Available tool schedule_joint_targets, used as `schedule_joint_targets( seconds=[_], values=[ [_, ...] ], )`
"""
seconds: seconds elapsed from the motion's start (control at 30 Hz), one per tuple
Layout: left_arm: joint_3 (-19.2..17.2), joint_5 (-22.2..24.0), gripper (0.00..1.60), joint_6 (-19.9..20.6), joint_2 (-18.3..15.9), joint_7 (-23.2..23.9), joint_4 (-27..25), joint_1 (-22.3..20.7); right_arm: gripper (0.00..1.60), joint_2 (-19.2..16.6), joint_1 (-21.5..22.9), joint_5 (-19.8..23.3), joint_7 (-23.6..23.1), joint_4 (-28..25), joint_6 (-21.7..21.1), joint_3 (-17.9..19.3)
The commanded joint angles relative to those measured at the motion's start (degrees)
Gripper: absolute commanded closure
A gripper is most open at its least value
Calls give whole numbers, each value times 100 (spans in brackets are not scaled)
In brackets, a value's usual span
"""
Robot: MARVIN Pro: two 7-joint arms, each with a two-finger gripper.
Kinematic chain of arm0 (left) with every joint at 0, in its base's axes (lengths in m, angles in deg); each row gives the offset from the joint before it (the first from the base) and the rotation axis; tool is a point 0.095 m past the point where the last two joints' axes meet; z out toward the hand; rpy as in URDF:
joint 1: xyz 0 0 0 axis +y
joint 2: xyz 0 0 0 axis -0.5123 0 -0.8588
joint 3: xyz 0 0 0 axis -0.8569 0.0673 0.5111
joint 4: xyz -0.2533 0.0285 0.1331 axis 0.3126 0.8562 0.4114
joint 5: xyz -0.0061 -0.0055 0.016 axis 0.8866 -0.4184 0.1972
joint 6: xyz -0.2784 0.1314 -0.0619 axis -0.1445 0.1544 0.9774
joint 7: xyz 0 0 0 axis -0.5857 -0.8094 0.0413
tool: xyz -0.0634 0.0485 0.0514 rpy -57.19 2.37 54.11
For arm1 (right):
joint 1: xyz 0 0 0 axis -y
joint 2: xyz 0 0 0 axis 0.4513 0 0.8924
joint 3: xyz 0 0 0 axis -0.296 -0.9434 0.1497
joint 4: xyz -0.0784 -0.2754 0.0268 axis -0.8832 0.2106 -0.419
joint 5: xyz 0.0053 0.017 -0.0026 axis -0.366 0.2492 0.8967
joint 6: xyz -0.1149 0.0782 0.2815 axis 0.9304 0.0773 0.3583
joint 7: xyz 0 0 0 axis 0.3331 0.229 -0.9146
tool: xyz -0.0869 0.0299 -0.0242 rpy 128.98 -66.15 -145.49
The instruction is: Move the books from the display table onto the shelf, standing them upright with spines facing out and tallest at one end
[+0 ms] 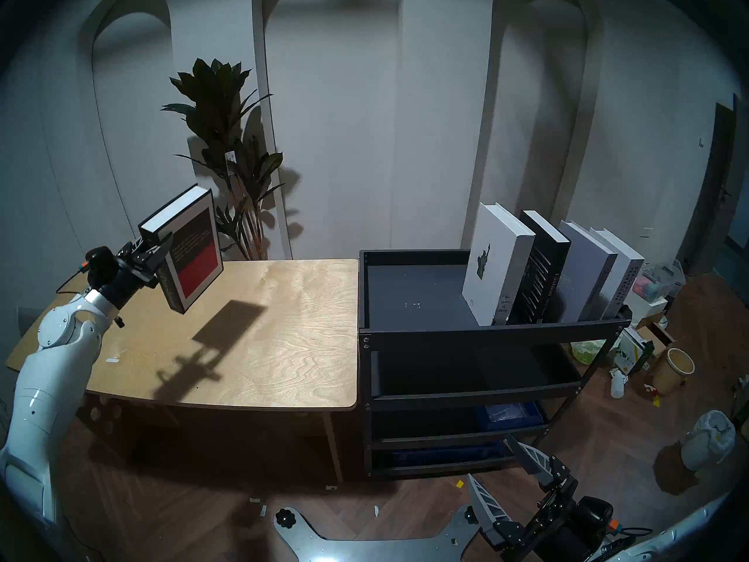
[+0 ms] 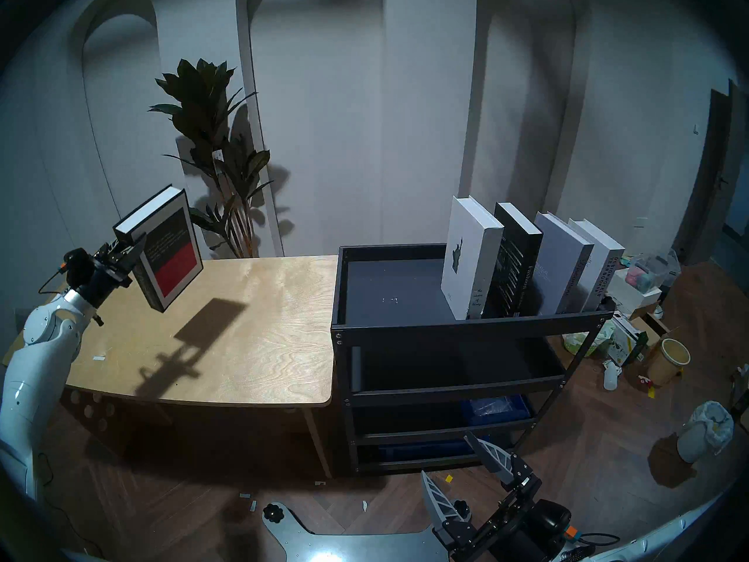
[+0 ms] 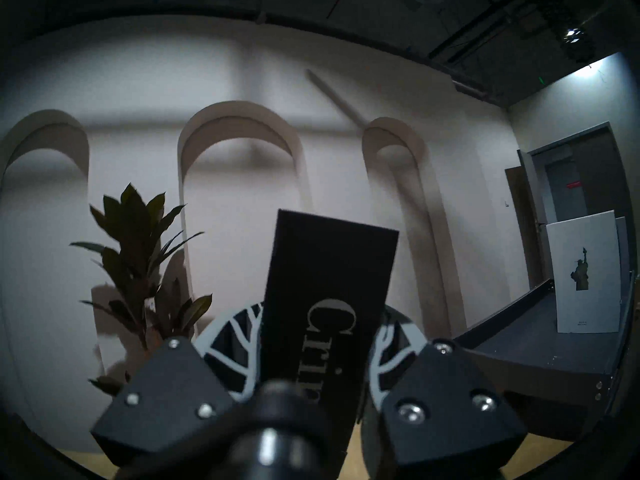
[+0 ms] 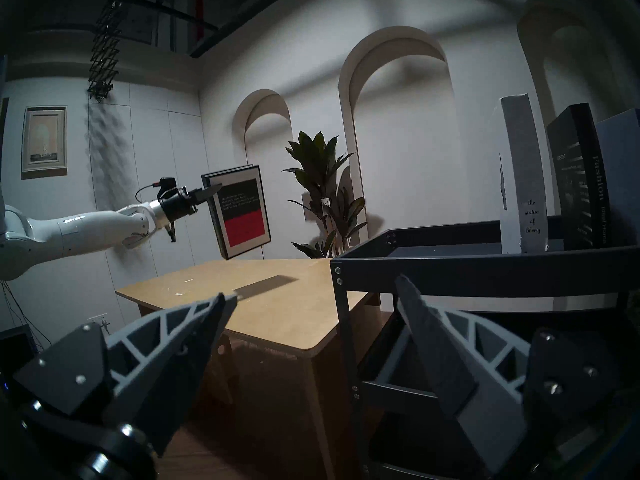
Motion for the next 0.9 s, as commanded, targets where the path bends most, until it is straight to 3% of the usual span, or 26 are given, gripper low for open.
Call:
schedule_joint_targets(
  seconds=[0.0,0.47,0.87],
  values=[
    [248,13,160,115,169,-116,-639,-617,0,-55,-46,-12,165,78,30,-6],
    [993,5,160,835,681,-732,-1842,-1284,0,-221,-45,-37,109,238,30,-60],
    [1375,11,160,1518,1041,-1544,-2134,-1604,0,-266,-67,-34,101,318,30,-90]
  ],
)
